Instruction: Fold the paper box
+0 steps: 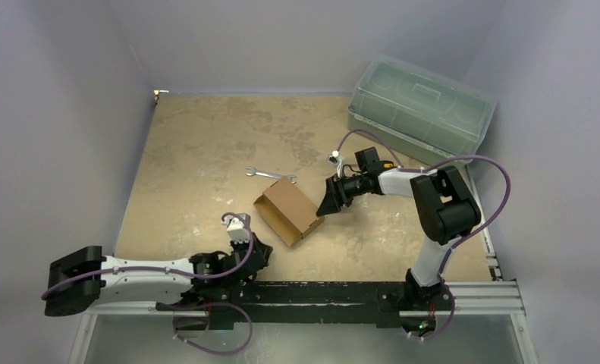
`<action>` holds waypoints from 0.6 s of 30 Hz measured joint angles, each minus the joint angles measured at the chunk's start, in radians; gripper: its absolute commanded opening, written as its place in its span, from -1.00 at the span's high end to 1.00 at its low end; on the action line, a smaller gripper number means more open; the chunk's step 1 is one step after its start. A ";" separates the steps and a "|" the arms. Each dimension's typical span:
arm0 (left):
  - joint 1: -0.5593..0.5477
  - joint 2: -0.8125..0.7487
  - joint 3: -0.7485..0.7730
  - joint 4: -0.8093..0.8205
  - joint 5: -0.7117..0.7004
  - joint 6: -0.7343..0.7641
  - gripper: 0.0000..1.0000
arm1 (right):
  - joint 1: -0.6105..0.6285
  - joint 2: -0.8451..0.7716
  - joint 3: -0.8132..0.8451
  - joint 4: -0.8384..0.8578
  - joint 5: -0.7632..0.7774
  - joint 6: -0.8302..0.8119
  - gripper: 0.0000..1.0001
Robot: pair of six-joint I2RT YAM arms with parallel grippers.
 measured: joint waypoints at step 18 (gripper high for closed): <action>0.082 0.431 0.116 0.344 0.185 -0.026 1.00 | 0.000 0.000 0.000 0.001 0.005 0.008 -0.40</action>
